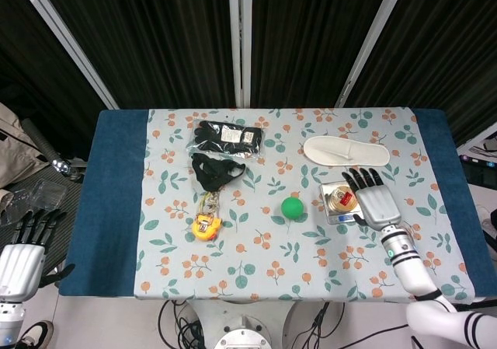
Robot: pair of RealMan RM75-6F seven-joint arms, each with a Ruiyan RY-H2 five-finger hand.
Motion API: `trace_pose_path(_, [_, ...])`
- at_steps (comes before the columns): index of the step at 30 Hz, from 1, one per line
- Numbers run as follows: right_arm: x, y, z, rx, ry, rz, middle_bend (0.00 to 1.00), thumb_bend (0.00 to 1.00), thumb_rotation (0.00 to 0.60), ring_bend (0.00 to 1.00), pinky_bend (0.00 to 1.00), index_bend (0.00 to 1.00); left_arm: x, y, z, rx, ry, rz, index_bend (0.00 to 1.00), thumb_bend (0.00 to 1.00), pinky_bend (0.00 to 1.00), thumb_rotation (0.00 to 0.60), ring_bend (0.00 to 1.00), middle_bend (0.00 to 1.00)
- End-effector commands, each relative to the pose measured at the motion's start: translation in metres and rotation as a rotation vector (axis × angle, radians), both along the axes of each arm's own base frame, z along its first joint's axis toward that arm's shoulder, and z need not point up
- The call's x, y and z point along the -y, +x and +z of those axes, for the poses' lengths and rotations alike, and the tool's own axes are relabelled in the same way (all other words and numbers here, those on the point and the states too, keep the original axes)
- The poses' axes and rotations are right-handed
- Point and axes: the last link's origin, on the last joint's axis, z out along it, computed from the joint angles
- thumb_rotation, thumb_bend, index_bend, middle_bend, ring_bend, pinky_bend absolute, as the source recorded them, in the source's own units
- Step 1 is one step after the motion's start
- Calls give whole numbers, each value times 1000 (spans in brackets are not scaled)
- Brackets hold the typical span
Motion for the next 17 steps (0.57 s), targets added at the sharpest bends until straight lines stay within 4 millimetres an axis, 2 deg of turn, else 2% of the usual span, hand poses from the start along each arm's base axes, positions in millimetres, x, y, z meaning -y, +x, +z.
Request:
trace_pose_path(1, [-55, -20, 45, 32, -120, 34, 3, 144, 600, 0, 0, 0, 1, 0, -1, 1, 0, -2, 109, 50, 22, 600, 0, 85])
trace_pose_path(5, [-106, -48, 74, 69, -214, 22, 0, 144, 600, 0, 0, 0, 2, 2, -3, 2, -6, -6, 109, 49, 22, 600, 0, 85])
trace_pose_path(9, [-147, -73, 83, 82, -254, -15, 0, 145, 600, 0, 0, 0, 3, 2, -3, 0, -5, -6, 109, 49, 22, 600, 0, 85])
trace_pose_path(12, [-164, -87, 86, 84, -284, -44, 0, 146, 600, 0, 0, 0, 2, 1, -4, -1, -9, -7, 109, 49, 23, 600, 0, 85])
trace_pose_path(17, [-170, -92, 89, 92, -326, -46, 0, 146, 600, 0, 0, 0, 1, 2, -4, -2, -12, -12, 109, 49, 22, 600, 0, 85])
